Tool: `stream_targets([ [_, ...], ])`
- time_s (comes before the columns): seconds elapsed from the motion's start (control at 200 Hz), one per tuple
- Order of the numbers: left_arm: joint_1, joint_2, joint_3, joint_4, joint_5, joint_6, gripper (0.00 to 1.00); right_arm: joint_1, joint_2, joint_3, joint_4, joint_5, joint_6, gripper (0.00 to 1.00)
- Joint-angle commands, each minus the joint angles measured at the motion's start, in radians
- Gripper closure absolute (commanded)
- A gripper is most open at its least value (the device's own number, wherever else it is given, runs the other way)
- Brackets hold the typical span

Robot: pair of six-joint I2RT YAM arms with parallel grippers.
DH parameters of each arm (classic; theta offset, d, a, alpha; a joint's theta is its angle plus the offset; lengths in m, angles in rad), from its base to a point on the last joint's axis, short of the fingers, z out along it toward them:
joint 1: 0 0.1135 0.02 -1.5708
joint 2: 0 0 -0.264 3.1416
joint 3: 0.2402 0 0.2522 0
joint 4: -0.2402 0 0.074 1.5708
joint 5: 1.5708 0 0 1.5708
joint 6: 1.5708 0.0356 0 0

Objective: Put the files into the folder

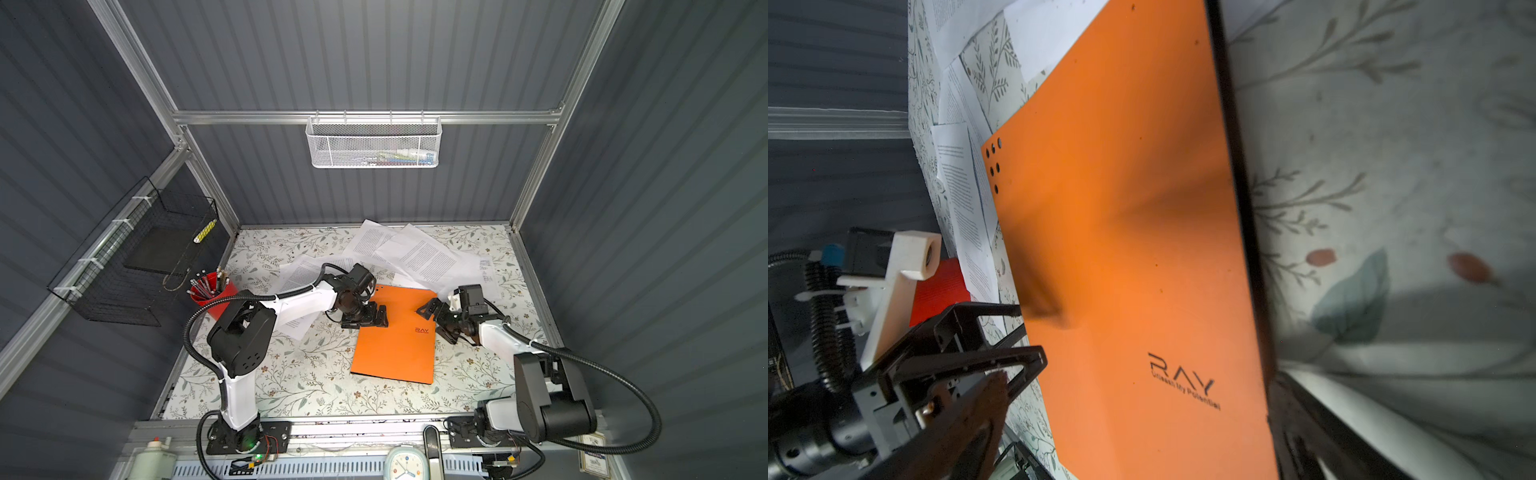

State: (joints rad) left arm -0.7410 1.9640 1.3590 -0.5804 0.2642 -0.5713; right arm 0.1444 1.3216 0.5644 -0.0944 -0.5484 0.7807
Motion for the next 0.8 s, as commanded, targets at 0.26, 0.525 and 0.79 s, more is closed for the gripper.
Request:
stream_targets([
  [0.26,-0.013,0.025,-0.021,0.007,0.035,0.025,0.00,0.038,-0.116,0.076,-0.225,0.092,-0.059,0.02],
  [0.525,-0.014,0.024,-0.027,0.007,0.044,0.030,0.00,0.056,-0.094,0.075,-0.229,0.154,-0.074,0.01],
  [0.79,-0.012,0.014,-0.040,0.014,0.058,0.048,0.00,0.076,0.048,0.049,-0.115,0.146,-0.055,0.01],
])
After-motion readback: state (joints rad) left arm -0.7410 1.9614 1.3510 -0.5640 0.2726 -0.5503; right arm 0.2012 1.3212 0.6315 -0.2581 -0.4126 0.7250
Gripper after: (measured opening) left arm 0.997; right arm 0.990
